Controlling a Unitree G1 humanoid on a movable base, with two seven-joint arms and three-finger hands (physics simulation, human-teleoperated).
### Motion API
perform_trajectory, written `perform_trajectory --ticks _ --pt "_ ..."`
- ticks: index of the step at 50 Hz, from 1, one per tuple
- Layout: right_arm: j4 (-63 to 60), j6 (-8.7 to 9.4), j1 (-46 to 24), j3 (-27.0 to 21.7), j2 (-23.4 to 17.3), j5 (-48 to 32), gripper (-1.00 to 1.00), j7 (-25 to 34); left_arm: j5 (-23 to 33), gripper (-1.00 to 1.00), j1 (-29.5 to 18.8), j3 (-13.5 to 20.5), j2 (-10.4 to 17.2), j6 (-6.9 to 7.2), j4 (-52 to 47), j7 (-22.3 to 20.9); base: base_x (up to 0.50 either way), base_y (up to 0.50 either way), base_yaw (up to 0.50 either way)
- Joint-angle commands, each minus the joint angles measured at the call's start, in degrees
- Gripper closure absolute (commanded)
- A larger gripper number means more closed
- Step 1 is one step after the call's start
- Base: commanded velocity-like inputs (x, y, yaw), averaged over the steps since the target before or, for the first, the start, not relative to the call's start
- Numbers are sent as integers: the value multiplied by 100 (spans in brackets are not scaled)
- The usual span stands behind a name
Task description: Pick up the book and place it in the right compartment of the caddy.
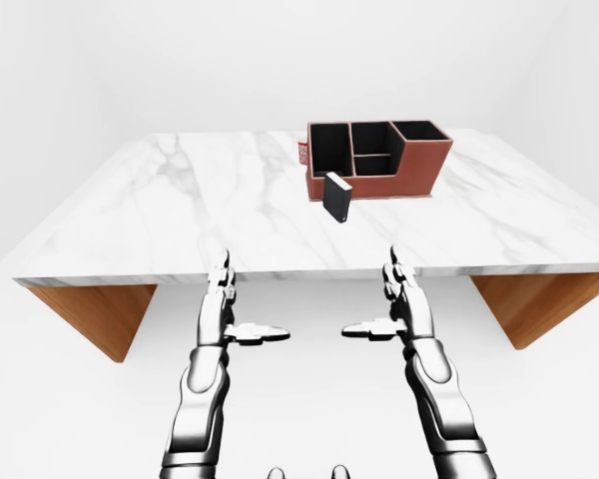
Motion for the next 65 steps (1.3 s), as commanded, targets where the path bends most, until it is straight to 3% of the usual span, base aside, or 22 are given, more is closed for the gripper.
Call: perform_trajectory --ticks 1,21,35,50,55,60,65 --pt "71 -13 -29 -137 -56 252 -100 234 -65 -100 56 106 54 -33 -55 -166 0 0 0" --pt "149 -86 -38 -106 -53 260 -100 239 -53 -100 138 75 39 235 -390 -159 0 -9 0" --pt "134 -64 -30 -102 -53 244 -100 223 -36 -100 95 80 46 142 -249 -181 0 -48 0" --pt "136 -108 -32 -57 -61 124 -100 212 -10 -100 94 60 41 187 -274 -184 0 -41 0" --pt "202 -109 -56 -58 -66 76 -100 218 -12 -100 46 79 50 50 -88 -197 0 0 0" --pt "239 -159 -57 -41 -71 -16 -100 228 -9 -100 58 72 48 72 -117 -197 8 0 0" --pt "232 -175 -51 -34 -67 -55 -100 229 -12 -100 18 86 53 -33 37 -202 30 0 0"
